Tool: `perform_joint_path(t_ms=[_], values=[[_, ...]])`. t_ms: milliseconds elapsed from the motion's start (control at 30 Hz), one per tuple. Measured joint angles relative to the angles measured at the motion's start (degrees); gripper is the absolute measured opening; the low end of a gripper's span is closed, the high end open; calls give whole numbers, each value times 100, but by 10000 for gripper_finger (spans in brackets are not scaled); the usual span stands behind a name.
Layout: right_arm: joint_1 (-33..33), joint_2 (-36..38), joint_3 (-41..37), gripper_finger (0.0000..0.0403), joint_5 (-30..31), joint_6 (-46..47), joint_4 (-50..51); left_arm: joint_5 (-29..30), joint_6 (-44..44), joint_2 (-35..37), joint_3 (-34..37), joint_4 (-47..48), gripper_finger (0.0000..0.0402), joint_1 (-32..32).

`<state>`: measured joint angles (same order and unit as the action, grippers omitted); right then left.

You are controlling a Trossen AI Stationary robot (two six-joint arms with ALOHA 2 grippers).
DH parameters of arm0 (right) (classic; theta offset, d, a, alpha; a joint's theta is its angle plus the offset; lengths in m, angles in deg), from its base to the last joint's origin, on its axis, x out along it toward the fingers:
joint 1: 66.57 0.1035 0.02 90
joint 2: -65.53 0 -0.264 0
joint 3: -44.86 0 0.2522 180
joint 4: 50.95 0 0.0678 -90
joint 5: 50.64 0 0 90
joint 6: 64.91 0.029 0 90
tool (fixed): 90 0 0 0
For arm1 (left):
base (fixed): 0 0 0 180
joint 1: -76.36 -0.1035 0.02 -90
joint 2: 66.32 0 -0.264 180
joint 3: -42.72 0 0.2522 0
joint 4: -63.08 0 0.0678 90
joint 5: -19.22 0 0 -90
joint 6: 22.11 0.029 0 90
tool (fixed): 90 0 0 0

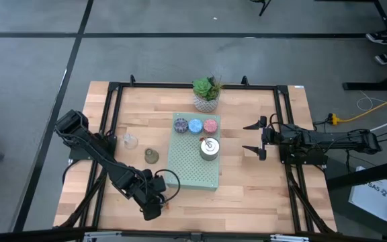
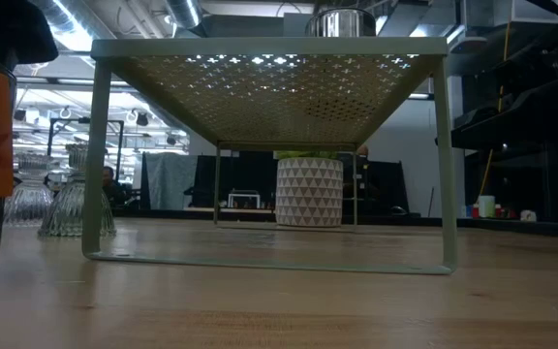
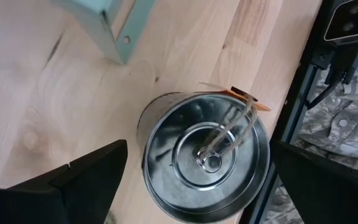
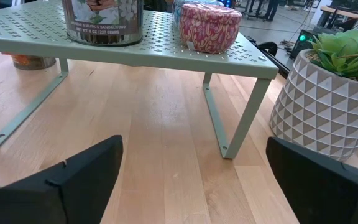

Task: Pick & Place candle stick holders
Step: Put the silver scented candle on the shelf

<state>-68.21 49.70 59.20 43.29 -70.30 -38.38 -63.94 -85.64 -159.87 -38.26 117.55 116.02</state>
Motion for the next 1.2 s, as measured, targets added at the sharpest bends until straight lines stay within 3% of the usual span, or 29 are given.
perform_joint_path(t_ms=[633, 1200], values=[[-1, 0, 0, 399, 0, 0, 0, 107, 622, 7, -352, 42, 400, 133], [1, 0, 0, 399, 0, 0, 0, 140, 579, -226, -350, 557, 400, 193]])
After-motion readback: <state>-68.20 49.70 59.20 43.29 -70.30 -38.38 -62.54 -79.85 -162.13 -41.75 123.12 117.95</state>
